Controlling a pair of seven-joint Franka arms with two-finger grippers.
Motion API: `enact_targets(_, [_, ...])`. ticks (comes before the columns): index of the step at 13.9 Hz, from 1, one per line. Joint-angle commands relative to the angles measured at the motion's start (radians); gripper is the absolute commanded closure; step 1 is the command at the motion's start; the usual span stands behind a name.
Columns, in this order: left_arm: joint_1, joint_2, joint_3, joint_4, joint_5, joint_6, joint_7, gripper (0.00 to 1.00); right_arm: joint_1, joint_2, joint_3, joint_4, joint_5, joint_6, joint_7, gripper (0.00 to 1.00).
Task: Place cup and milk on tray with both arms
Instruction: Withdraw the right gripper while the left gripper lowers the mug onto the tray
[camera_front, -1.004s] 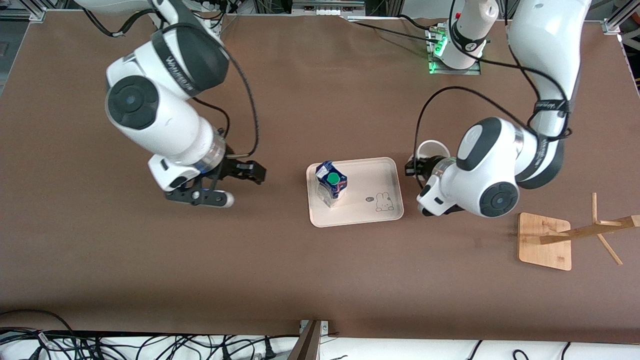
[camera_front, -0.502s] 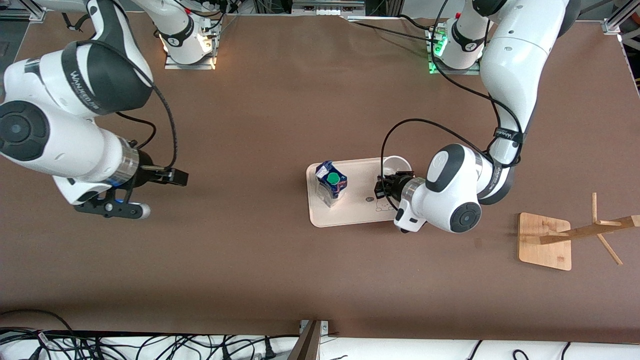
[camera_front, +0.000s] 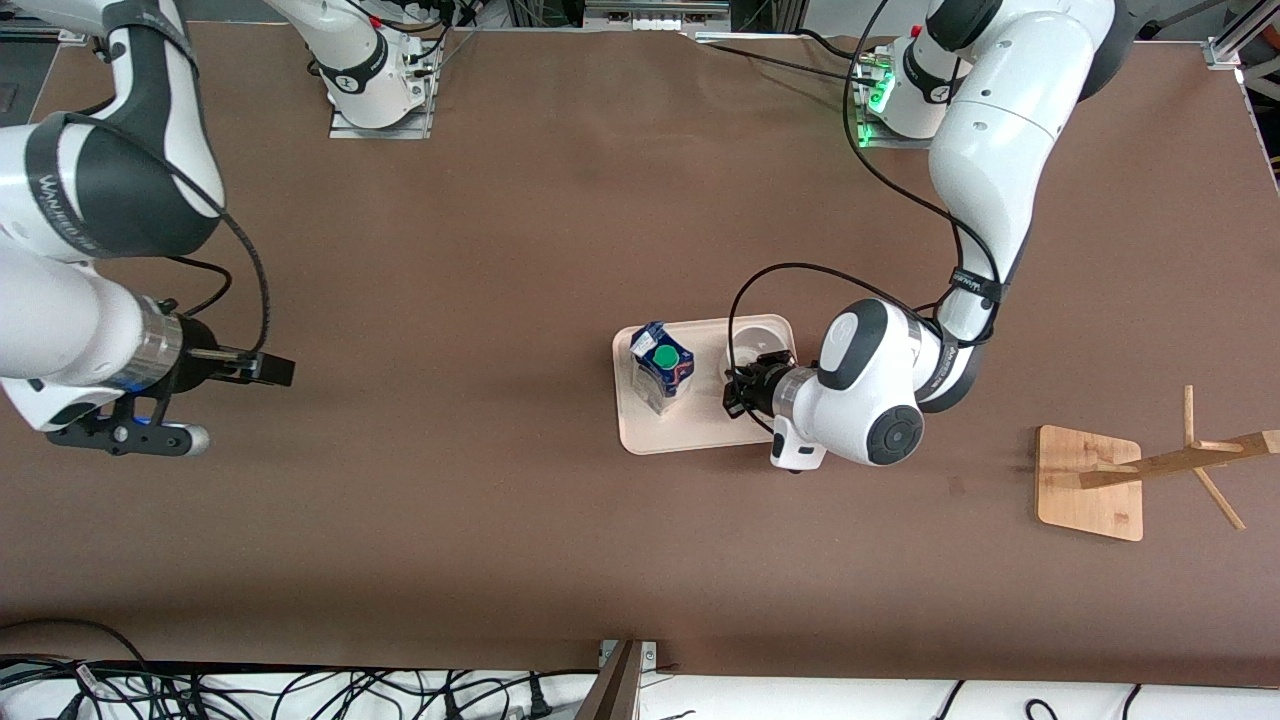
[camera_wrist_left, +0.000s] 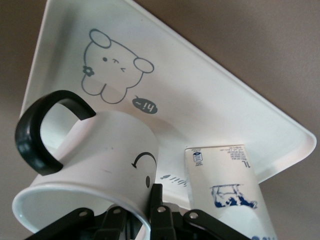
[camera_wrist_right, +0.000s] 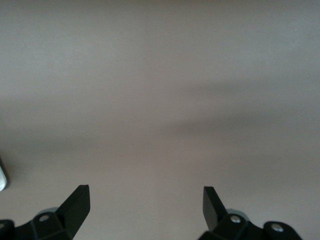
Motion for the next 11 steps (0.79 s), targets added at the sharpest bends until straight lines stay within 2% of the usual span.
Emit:
enact_targets(1, [-0.01,0.032,0.007,0.042,-0.02,0.002,-0.026,1.0,-0.053,-0.022,0.001,-0.016,0.0,-0.004,-0.105,0.0])
enact_targets(4, [-0.005,0.035,0.014,0.041,-0.02,0.004,-0.025,0.98,-0.103,-0.029,0.001,-0.014,0.005,-0.013,-0.123,0.0])
enact_targets(6, [-0.001,0.035,0.016,0.034,-0.018,0.014,-0.026,0.79,-0.117,-0.057,0.001,-0.014,0.003,-0.012,-0.132,0.0])
enact_targets(7, [-0.002,0.035,0.016,0.036,-0.018,0.016,-0.026,0.65,-0.123,-0.058,0.001,-0.014,0.003,-0.012,-0.161,0.0])
enact_targets(9, [-0.001,0.035,0.016,0.034,-0.018,0.018,-0.026,0.64,-0.129,-0.061,0.003,-0.014,0.004,-0.01,-0.204,0.0])
enact_targets(10, [-0.001,0.035,0.016,0.034,-0.018,0.016,-0.025,0.59,-0.129,-0.064,0.003,-0.014,0.003,-0.007,-0.204,0.0])
enact_targets(11, [0.001,0.029,0.016,0.034,-0.017,0.016,-0.025,0.08,-0.129,-0.064,0.003,-0.013,0.003,-0.004,-0.204,0.0])
